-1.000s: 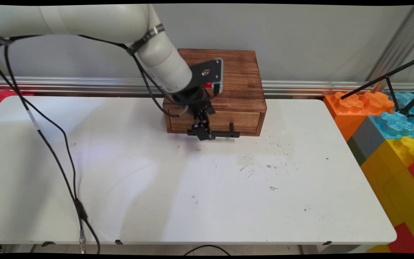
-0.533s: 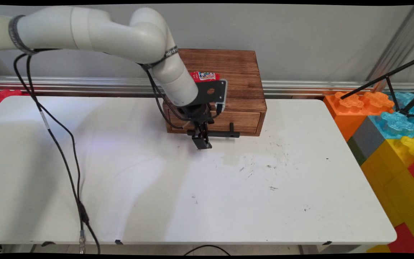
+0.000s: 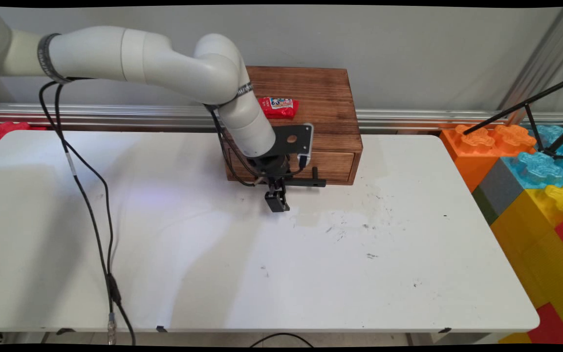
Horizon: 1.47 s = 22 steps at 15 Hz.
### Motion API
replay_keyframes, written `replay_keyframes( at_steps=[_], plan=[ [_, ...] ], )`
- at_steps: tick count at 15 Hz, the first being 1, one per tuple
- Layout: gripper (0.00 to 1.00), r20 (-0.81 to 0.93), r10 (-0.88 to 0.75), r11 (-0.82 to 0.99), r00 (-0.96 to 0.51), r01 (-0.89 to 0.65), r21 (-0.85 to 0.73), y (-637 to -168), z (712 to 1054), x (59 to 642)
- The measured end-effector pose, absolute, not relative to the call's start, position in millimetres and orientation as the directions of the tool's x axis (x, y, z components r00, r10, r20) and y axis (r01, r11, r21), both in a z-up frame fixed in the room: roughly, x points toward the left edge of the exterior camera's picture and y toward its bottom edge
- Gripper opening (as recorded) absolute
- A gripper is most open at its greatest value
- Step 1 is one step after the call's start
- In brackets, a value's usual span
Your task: Open the drawer
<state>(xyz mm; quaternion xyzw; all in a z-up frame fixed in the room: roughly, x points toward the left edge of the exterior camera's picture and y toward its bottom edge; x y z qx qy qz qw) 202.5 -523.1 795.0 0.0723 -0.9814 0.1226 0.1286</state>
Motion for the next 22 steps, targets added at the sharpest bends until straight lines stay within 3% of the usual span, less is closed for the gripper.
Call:
replay_keyframes(
  at_steps=[22],
  plan=[
    [1.00,0.294,-0.139,0.966,-0.946,-0.194,-0.168,-483.7,780.3,175.6]
  ],
)
